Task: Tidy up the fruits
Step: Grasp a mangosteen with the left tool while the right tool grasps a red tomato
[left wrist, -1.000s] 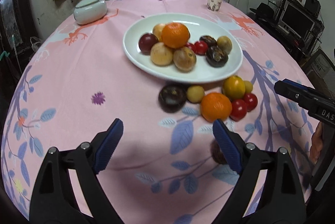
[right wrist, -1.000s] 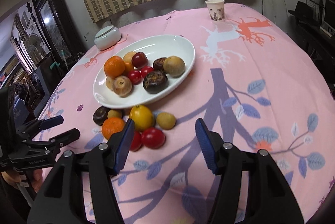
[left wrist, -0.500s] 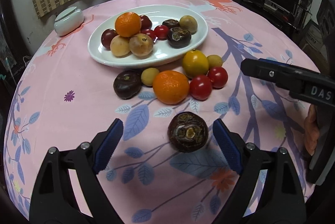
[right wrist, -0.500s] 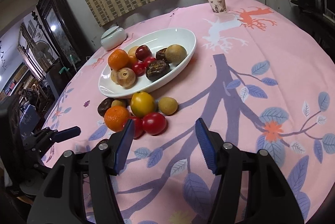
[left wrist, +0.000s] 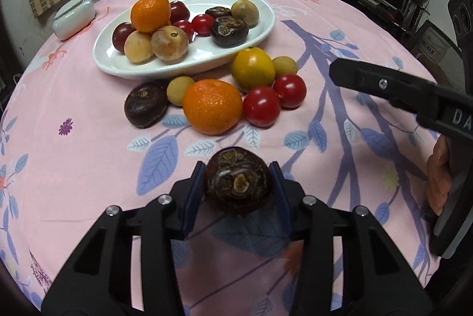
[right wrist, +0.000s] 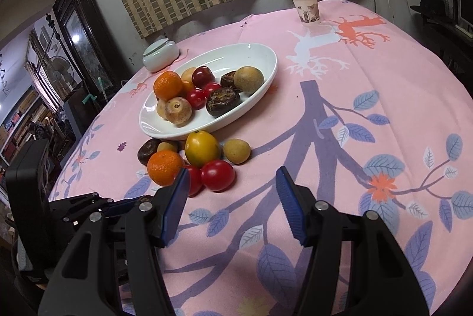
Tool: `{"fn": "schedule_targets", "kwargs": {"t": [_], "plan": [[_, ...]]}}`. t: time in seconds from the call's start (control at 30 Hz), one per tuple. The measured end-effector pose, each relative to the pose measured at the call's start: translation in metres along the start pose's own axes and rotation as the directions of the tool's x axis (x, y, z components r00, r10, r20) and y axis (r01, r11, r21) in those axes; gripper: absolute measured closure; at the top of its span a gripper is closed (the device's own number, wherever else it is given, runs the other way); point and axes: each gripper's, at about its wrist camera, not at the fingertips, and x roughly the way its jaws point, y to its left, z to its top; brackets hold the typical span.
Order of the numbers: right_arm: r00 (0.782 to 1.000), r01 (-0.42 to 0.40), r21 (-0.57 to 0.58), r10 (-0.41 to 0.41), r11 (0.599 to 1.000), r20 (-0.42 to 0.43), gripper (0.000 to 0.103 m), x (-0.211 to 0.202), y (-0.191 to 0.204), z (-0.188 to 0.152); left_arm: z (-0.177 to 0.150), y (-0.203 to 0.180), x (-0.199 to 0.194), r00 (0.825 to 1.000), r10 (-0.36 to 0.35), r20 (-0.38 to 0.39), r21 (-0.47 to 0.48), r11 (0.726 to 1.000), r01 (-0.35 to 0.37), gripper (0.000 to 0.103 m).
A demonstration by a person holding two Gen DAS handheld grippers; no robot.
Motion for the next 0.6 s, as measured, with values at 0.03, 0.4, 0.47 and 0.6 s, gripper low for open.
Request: {"fn": "schedule_targets", "kwargs": {"t": [0.03,0.4,0.47,0.6], "plan": [[1.000,0.003,-0.006,-0.003,1.000,-0.008,0.042,0.001,0.001,-0.001,0.000,0.001,0.000,1.000,-0.005,0.000,-0.004,1.000,0.005,0.059],[0.985,0.084,-0.165,-0.106,0.983,-0.134,0.042,0.021,0.029,-0.006,-0.008,0.046,-0.010,1.000,-0.011,0.010,-0.053,0.999,0.012,0.059],[0.980,0.092,-0.239,-0.131,0.967,-0.153,0.042,0.026,0.039,-0.006,-0.009,0.053,-0.009,1.000,-0.018,0.018,-0.053,0.998,0.019,0.059],[0.973,0.110,-0.334,-0.169,0.936,-0.154,0.042,0.031,0.054,-0.001,-0.010,0.058,-0.009,0.998,-0.051,0.034,-0.069,0.996,0.054,0.059]]}}
